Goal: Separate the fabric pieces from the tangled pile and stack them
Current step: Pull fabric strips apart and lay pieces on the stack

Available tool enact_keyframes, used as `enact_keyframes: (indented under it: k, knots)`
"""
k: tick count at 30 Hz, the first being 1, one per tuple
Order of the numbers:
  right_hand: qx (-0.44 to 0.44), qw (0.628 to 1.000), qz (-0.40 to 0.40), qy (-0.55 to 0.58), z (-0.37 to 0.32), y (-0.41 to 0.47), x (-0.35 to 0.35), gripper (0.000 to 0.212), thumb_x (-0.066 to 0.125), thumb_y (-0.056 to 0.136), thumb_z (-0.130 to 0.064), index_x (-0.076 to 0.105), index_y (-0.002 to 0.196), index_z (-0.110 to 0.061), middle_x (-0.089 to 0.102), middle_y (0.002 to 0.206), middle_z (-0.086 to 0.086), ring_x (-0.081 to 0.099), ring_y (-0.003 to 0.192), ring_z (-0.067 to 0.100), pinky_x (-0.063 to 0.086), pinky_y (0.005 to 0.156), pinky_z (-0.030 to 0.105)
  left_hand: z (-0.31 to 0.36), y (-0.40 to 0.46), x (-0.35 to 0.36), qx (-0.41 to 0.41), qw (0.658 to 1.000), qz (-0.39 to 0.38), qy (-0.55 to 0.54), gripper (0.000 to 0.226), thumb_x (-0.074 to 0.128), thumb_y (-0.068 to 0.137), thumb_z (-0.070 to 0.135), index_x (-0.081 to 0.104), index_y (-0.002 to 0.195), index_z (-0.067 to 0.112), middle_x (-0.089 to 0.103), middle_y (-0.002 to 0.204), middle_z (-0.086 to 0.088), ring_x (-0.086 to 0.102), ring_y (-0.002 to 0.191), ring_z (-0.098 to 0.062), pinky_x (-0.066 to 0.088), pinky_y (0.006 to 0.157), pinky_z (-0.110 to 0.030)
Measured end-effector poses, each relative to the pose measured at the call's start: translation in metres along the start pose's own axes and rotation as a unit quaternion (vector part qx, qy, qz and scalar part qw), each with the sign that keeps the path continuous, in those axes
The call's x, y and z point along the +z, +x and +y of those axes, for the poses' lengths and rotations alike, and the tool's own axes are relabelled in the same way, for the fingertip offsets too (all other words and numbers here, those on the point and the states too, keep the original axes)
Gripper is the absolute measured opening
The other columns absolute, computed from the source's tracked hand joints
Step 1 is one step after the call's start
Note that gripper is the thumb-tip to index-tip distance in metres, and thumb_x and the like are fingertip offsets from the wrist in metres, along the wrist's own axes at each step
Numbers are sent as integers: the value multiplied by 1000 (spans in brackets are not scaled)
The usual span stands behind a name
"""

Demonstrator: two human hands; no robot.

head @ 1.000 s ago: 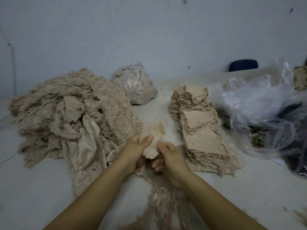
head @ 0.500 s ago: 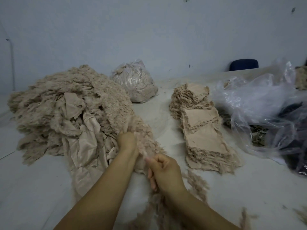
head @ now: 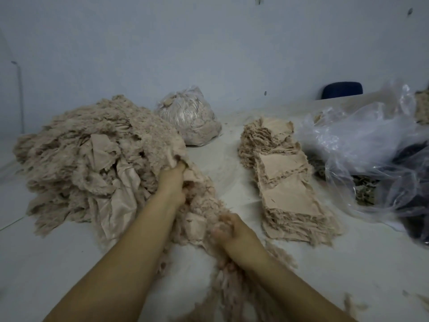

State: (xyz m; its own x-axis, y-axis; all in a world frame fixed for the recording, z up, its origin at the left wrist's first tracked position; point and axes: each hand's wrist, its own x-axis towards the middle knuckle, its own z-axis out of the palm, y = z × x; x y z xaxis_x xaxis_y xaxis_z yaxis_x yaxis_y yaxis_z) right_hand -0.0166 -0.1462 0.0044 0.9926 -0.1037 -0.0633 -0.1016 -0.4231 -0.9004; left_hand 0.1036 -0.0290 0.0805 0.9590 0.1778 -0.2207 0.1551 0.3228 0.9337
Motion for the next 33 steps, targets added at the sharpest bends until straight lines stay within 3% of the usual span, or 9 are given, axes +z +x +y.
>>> enact_keyframes:
  k: [4,9,14,19,21,24,26,30,33]
  knots:
    - [51,965,11,259,-24,14,-9,38,58,90,-48,57,113,-18,65,79,-1,51,38,8,37,38,18,-28,-23,16,-19,997,-74,-15,16,66,87,21,64,77,9,67,55,-1,65,48,-13,52,44,-23]
    - [57,893,116,431,-30,24,-16,10,57,95,-15,57,87,-8,56,70,10,46,46,13,37,41,20,-45,-45,9,-90,980,-174,-41,11,53,87,-1,64,89,1,67,80,-13,65,62,-18,53,49,-21]
    - [54,817,197,539,-28,30,-24,21,45,97,-4,52,78,-4,59,60,7,60,56,18,48,53,26,-53,-62,-4,-59,969,-231,66,28,56,79,-16,59,92,9,67,80,-8,62,68,-18,53,59,-29]
    - [-11,896,316,311,-21,35,-23,11,49,97,-16,52,86,-18,53,72,-1,49,66,15,41,62,24,-58,-66,3,186,950,-194,158,43,54,79,-17,52,106,16,59,93,-3,59,73,-5,48,57,-14]
    - [-40,903,339,261,-16,34,-27,9,49,97,-20,52,89,-18,52,68,-5,46,60,10,37,56,26,-57,-63,9,146,976,-149,69,27,50,86,-11,56,94,13,59,81,-4,56,64,-12,47,49,-19]
    - [-62,906,356,222,-7,35,-33,9,46,99,-19,51,92,-18,47,63,-7,40,52,7,32,52,26,-60,-64,16,-49,987,-121,-95,19,42,93,-5,54,101,7,54,76,-8,46,58,-16,40,37,-16]
    - [-77,914,348,195,-2,34,-35,9,46,99,-19,52,92,-17,46,62,-8,39,49,3,32,49,21,-66,-66,16,-119,984,-122,-51,13,44,96,8,56,94,8,57,73,-8,51,59,-18,45,42,-20]
    - [-89,940,293,147,2,32,-41,14,51,97,-28,54,83,-24,52,59,-6,43,46,2,32,45,15,-66,-63,15,-127,976,-177,-27,35,45,94,41,59,97,9,65,93,-11,63,81,-26,52,66,-34]
    - [-72,942,287,158,3,33,-49,16,52,96,-32,54,82,-25,57,62,-6,48,54,7,36,52,24,-65,-66,23,-47,982,-185,12,21,55,93,20,62,79,7,66,66,-5,61,51,-13,48,45,-21]
